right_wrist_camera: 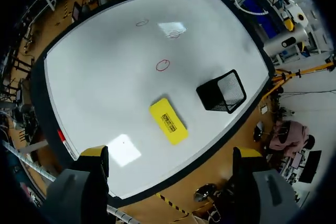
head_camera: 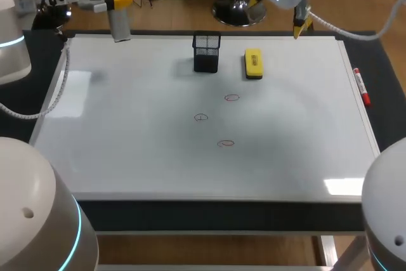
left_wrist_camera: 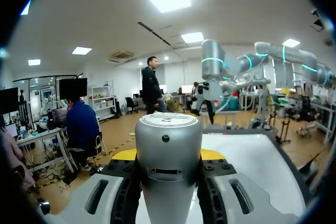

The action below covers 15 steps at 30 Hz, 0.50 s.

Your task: Pick up the inspection probe, press it on each red-marked spot on the whiteboard one by one, put down the probe, pick up the eraser, and wipe off all the red marks.

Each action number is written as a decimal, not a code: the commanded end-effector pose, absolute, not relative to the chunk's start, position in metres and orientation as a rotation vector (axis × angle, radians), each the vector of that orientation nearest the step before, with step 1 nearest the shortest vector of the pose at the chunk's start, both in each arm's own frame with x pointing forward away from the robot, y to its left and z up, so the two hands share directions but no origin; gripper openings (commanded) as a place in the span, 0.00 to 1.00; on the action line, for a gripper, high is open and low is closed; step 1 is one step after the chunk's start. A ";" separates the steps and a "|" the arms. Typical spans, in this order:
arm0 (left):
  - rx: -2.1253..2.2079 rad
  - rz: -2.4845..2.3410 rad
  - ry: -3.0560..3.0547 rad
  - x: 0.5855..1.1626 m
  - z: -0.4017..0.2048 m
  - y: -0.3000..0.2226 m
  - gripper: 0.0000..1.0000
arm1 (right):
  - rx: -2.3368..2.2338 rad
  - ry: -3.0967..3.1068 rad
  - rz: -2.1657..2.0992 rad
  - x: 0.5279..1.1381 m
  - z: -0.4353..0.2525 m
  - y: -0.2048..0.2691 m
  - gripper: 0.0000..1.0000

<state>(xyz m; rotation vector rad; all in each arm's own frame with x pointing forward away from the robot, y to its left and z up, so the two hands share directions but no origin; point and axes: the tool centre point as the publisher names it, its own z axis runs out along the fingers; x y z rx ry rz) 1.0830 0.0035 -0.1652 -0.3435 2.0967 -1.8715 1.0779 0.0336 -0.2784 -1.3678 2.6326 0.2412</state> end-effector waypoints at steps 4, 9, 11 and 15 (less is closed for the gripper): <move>-0.343 -1.872 2.093 1.083 -0.165 0.003 0.00 | -1.512 2.876 0.041 1.083 -0.276 0.034 1.00; -0.343 -1.872 2.093 1.083 -0.165 0.003 0.00 | -1.512 2.876 0.041 1.083 -0.276 0.034 1.00; -0.343 -1.872 2.093 1.083 -0.165 0.003 0.00 | -1.512 2.876 0.041 1.083 -0.276 0.034 1.00; -0.343 -1.872 2.093 1.083 -0.165 0.003 0.00 | -1.608 2.792 0.134 1.085 -0.297 0.035 1.00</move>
